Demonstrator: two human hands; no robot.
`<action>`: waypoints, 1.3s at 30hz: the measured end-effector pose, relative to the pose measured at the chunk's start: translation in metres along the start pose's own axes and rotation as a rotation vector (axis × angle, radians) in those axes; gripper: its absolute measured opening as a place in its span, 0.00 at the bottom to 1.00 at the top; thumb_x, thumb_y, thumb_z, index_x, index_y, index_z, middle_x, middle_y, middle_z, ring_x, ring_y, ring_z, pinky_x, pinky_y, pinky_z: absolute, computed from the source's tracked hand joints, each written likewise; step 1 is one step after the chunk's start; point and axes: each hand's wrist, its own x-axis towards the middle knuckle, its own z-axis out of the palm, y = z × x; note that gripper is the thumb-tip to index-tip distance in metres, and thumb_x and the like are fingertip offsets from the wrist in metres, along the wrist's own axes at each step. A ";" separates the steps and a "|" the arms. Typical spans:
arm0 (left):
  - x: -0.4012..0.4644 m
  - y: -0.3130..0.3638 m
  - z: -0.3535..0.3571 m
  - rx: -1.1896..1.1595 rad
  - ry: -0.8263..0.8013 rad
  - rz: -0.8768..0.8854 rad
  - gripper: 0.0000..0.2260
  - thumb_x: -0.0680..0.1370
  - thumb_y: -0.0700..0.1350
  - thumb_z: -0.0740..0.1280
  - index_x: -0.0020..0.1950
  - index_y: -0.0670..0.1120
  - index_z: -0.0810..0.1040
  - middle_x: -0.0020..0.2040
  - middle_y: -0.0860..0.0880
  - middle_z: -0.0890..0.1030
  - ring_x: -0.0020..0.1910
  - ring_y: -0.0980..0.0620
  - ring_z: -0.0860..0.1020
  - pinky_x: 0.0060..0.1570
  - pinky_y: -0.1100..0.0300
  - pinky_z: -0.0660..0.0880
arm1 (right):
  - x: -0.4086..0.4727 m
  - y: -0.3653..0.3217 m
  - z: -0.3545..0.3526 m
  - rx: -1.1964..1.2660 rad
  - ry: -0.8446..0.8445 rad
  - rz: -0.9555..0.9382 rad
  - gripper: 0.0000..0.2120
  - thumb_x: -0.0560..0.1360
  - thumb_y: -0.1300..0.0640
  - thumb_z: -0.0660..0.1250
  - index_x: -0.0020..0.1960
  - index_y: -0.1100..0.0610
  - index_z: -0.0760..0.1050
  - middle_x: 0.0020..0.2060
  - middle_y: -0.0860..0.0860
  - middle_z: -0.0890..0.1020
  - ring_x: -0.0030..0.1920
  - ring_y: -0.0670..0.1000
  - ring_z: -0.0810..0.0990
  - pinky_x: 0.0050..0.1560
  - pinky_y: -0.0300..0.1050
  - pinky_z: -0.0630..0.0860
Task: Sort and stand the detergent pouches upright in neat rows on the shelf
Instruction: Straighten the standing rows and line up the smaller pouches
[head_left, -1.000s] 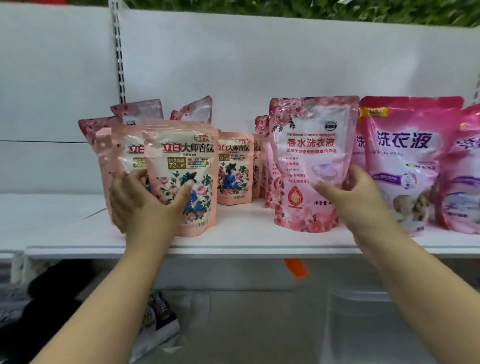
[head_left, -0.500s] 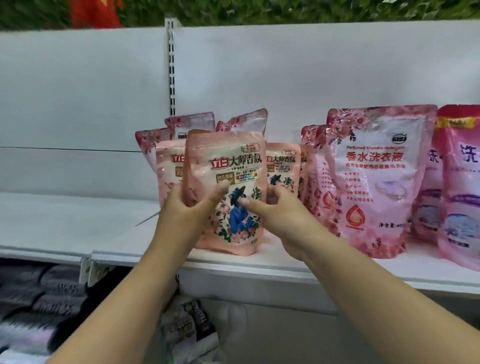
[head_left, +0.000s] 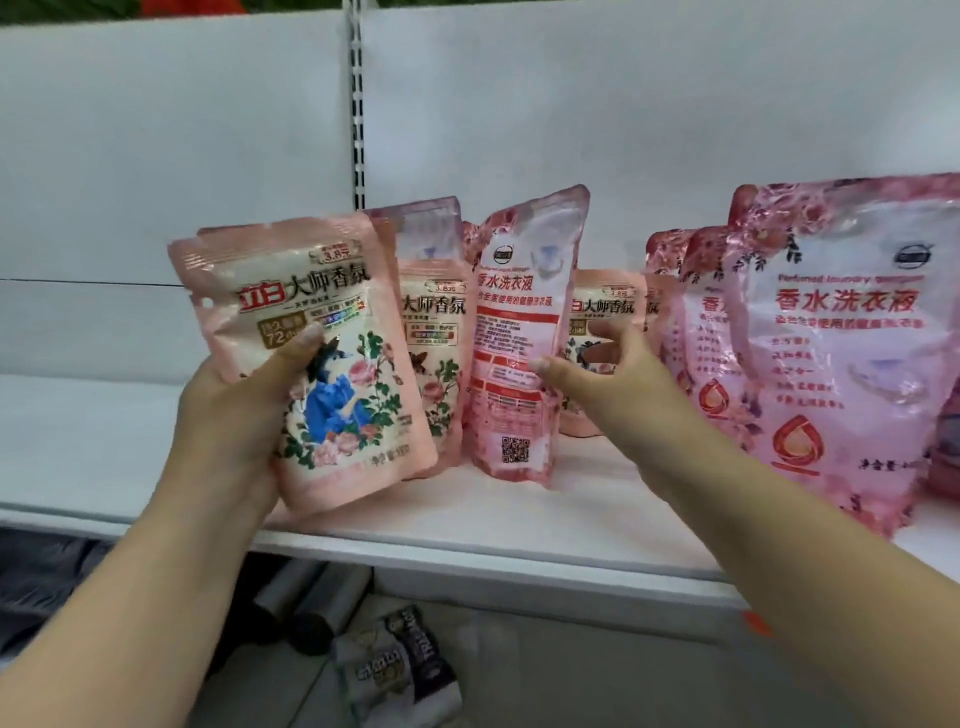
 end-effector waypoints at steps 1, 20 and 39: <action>0.003 -0.001 0.000 -0.019 -0.033 -0.031 0.04 0.72 0.41 0.70 0.44 0.49 0.78 0.36 0.51 0.85 0.36 0.52 0.84 0.33 0.54 0.81 | 0.005 -0.001 0.002 0.010 -0.013 0.048 0.31 0.70 0.48 0.69 0.69 0.52 0.61 0.59 0.49 0.75 0.60 0.54 0.74 0.65 0.58 0.68; 0.046 -0.033 0.015 0.142 -0.260 -0.148 0.07 0.70 0.45 0.72 0.46 0.50 0.79 0.35 0.51 0.84 0.32 0.53 0.83 0.26 0.63 0.76 | 0.065 0.021 -0.009 0.116 0.204 0.290 0.53 0.56 0.18 0.48 0.73 0.49 0.59 0.71 0.56 0.66 0.69 0.61 0.65 0.67 0.68 0.60; 0.046 -0.033 0.011 0.261 -0.281 -0.069 0.09 0.65 0.48 0.73 0.43 0.50 0.79 0.37 0.51 0.85 0.35 0.51 0.83 0.39 0.56 0.77 | 0.114 0.068 -0.014 -0.048 0.448 0.197 0.34 0.68 0.42 0.70 0.67 0.60 0.66 0.61 0.54 0.76 0.61 0.57 0.74 0.60 0.49 0.70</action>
